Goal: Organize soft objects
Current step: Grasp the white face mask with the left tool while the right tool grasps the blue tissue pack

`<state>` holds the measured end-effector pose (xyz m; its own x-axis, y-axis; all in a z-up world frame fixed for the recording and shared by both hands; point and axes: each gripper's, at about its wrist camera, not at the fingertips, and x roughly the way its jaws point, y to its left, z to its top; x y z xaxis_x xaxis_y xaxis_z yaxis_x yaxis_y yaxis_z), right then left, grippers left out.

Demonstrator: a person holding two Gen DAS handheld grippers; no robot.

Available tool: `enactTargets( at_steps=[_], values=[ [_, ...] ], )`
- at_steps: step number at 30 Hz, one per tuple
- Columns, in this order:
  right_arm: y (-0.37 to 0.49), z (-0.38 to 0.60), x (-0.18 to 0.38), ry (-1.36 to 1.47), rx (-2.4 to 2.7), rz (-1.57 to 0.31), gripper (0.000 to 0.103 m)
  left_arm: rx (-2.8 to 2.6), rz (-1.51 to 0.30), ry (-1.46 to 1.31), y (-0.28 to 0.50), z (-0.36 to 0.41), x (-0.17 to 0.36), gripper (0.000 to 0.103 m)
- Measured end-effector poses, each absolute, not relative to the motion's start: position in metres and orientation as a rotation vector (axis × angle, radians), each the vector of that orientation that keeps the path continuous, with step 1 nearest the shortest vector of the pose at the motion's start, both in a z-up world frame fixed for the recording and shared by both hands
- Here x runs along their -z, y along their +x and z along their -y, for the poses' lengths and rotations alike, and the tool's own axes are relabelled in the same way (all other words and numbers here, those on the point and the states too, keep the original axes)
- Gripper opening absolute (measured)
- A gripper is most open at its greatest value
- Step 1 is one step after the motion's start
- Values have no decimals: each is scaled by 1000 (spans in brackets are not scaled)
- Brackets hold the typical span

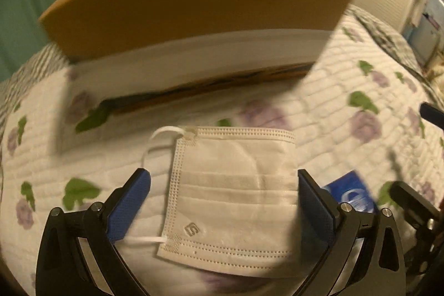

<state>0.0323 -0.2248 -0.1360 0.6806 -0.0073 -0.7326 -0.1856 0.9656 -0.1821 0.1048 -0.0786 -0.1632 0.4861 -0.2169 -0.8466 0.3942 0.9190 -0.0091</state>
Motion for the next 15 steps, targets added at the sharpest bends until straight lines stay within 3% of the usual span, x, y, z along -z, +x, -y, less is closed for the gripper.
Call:
enactTargets(
  at_steps=[15],
  values=[
    [61,151,167,-271,-315,-909,103,235,-1024,127,90,-14,183,102]
  ],
)
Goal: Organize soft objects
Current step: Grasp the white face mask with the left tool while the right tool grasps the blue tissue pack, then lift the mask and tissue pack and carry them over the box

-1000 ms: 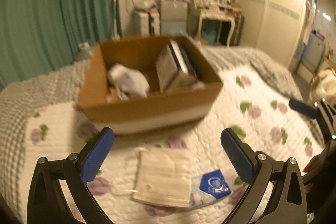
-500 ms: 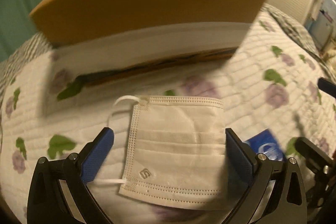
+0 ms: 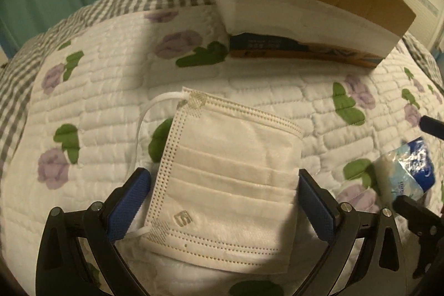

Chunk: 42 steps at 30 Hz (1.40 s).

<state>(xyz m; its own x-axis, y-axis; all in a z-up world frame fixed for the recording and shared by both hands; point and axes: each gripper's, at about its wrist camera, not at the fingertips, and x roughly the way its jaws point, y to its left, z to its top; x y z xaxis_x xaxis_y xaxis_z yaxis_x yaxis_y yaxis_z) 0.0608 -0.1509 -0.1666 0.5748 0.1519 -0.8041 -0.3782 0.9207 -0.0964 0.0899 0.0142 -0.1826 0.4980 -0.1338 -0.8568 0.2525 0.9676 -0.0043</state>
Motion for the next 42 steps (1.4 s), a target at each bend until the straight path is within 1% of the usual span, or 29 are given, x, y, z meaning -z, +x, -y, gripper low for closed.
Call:
enactTargets(
  at_steps=[2,4,5,6,7,9,10,12,13,15,16,19,25,32,36,42],
  values=[
    [64,151,172,-247,-325,-931,103,235,-1017,128,88,-13,184,100],
    [65,154,175,-203,-323,-968,103,229,-1014,112,85,-13,184,93],
    [64,155,175,-177,-317,-981,102,228,-1012,108,86,-11,181,85],
    [64,157,174,-146,-326,-992,92,224,-1003,103,85,-12,179,77],
    [62,157,174,-129,-340,-995,77,222,-994,100,81,-13,177,73],
    [57,156,169,-124,-342,-991,65,230,-985,94,76,-15,174,54],
    [54,155,167,-127,-344,-987,56,240,-985,90,74,-17,172,50],
    [49,153,162,-124,-363,-988,47,240,-980,92,71,-19,168,31],
    [47,152,161,-130,-364,-984,43,244,-980,85,69,-21,166,26],
    [42,150,156,-147,-367,-972,39,246,-982,67,68,-25,164,19],
    [39,151,155,-147,-366,-971,37,250,-985,56,66,-26,163,19],
    [32,154,149,-138,-354,-960,35,256,-983,45,63,-29,158,18],
    [20,170,128,-112,-317,-915,34,282,-954,43,48,-29,138,18],
    [9,187,98,-75,-258,-846,34,318,-865,41,26,-31,97,18],
    [4,197,70,-66,-239,-792,34,352,-828,57,19,-27,73,18],
    [-5,209,15,-57,-223,-673,34,366,-724,60,8,-23,31,18]
  ],
)
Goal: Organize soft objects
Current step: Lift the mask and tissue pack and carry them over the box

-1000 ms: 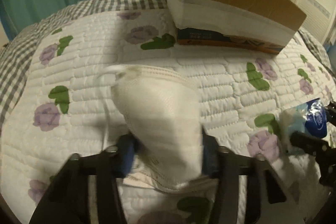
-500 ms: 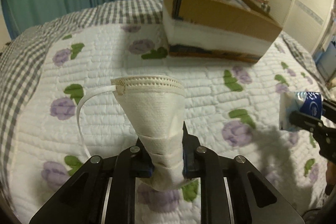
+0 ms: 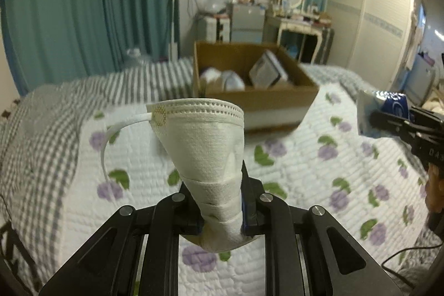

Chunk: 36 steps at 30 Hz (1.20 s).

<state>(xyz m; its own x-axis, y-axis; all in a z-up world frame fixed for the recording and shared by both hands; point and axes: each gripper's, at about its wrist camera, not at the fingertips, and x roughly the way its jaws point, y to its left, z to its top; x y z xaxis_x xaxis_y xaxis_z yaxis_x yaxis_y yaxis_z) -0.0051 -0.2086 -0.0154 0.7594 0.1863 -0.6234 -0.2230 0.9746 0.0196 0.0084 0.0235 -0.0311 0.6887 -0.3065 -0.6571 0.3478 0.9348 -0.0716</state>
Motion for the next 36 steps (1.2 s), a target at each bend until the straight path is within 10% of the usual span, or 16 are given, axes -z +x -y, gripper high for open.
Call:
enactTargets(
  at_steps=[15,36],
  values=[
    [-6,208,-90,-82,-200,-403,35,369,-481,36,11,-23,-64,18],
    [109,216,-99,-14,-186,-283,38,371,-413,-5,112,17,-69,18]
  ],
)
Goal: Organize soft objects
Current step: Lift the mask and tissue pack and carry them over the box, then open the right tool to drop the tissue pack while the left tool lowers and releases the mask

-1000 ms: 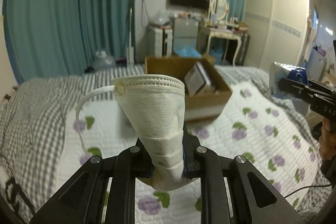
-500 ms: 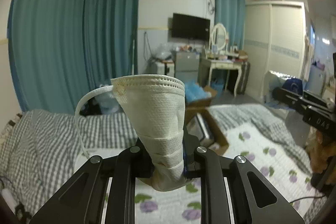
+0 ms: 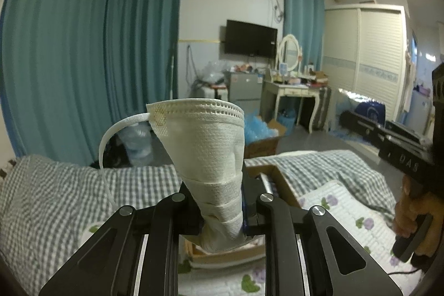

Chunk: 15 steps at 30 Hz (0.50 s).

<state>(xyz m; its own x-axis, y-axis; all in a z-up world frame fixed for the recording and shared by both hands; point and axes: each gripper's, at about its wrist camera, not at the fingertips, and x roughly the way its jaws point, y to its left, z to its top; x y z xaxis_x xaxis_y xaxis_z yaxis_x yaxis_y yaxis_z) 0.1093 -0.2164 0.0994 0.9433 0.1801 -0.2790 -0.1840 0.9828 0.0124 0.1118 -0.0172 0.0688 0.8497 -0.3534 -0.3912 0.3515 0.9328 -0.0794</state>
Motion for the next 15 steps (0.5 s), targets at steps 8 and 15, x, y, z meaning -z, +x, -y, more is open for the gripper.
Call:
enactTargets(
  at_steps=[8,15],
  values=[
    [164,206,-53,-50,-222,-389,38,371,-505,5,160,39,-30,18],
    [197,186,6,-167,-243,-498,38,365,-620,24,186,50,10,18]
  ],
)
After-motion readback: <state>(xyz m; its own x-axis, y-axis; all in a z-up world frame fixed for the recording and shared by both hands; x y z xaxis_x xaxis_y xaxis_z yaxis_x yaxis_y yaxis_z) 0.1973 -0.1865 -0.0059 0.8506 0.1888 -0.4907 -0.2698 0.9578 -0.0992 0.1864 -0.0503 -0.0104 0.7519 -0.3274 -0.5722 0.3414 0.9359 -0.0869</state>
